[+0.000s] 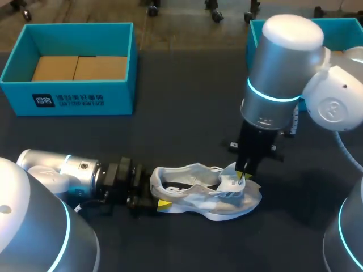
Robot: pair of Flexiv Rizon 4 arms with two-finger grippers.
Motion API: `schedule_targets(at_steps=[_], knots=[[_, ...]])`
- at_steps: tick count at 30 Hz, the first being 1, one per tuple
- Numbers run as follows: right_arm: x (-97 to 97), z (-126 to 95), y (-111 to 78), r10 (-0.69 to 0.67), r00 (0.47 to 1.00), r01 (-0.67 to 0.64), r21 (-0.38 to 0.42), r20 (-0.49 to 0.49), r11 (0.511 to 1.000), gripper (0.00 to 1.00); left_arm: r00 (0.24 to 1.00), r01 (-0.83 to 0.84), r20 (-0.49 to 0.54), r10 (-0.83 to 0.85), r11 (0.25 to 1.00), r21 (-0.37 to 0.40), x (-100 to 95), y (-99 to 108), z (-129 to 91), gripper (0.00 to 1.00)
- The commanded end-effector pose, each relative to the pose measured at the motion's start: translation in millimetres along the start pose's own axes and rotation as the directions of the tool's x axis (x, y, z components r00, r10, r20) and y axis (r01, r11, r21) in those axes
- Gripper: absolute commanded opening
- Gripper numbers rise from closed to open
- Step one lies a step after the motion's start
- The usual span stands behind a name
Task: Take the shoe out of the shoebox, open the shoe tongue, remove and reinsert the insole, then place the shoe into the shoebox
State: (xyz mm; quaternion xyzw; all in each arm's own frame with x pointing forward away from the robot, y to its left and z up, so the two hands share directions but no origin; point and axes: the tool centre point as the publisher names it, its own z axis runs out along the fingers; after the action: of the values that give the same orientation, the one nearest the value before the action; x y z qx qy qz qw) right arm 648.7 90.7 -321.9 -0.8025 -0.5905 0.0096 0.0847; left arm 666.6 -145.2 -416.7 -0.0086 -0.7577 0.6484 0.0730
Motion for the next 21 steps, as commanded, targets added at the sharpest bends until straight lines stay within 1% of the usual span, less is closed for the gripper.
schedule_targets(at_steps=[1,5,9,11,12,13,14,15,16,17,20,21], knots=[[-8.6,6,1.8,-0.006,0.999,0.006,0.01,-0.045,1.0,0.0,1.0,0.0,0.0,0.0,1.0,0.001,-1.8,4,2,0.0],[-13.9,9,1.2,-0.006,0.999,0.008,0.03,-0.051,1.0,0.0,1.0,0.0,0.0,0.0,1.0,0.001,-1.8,4,2,0.0],[-15.5,8,0.3,-0.023,0.998,0.024,0.025,-0.05,0.999,0.0,1.0,0.0,0.0,0.0,1.0,0.001,-1.8,4,2,0.0],[-16.4,7,-1.5,-0.04,0.998,0.04,0.007,-0.056,0.999,0.0,1.0,0.0,0.0,0.0,1.0,0.001,-1.8,4,2,0.0],[-16.4,6,-2.6,-0.046,0.997,0.046,-0.002,-0.056,0.999,0.03,1.0,0.0,0.0,0.0,1.0,0.001,-1.8,4,2,0.0],[-16.1,5,-3.4,-0.049,0.997,0.049,-0.004,-0.055,0.999,0.27,1.0,0.0,0.0,0.0,1.0,0.001,-1.8,4,2,0.0],[-15.9,5,-3.9,-0.04,0.998,0.04,0.002,-0.055,0.999,0.43,1.0,0.0,0.0,0.0,1.0,0.001,-1.8,4,2,0.0],[-15.7,5,-4.5,-0.039,0.998,0.039,0.002,-0.055,0.999,0.49,1.0,0.0,0.0,0.0,1.0,0.001,-1.8,4,2,0.0],[-14.6,3,-6.7,-0.034,0.998,0.034,-0.007,-0.045,0.999,0.82,1.0,0.0,0.0,0.0,1.0,0.001,-1.8,4,2,0.0],[-13.9,1,-8.4,-0.033,0.999,0.033,-0.017,-0.036,0.999,1.0,1.0,0.0,0.0,0.0,1.0,0.001,-1.8,4,2,0.0],[-12.4,-10,-14.3,-0.03,1.0,0.03,-0.05,0.001,0.998,1.0,1.0,0.0,0.0,0.0,1.0,0.001,-1.8,4,2,0.0],[-12.0,-14,-15.7,-0.029,0.999,0.03,-0.048,0.012,0.998,1.0,1.0,0.0,0.0,0.0,1.0,0.001,-1.8,4,2,0.0]])
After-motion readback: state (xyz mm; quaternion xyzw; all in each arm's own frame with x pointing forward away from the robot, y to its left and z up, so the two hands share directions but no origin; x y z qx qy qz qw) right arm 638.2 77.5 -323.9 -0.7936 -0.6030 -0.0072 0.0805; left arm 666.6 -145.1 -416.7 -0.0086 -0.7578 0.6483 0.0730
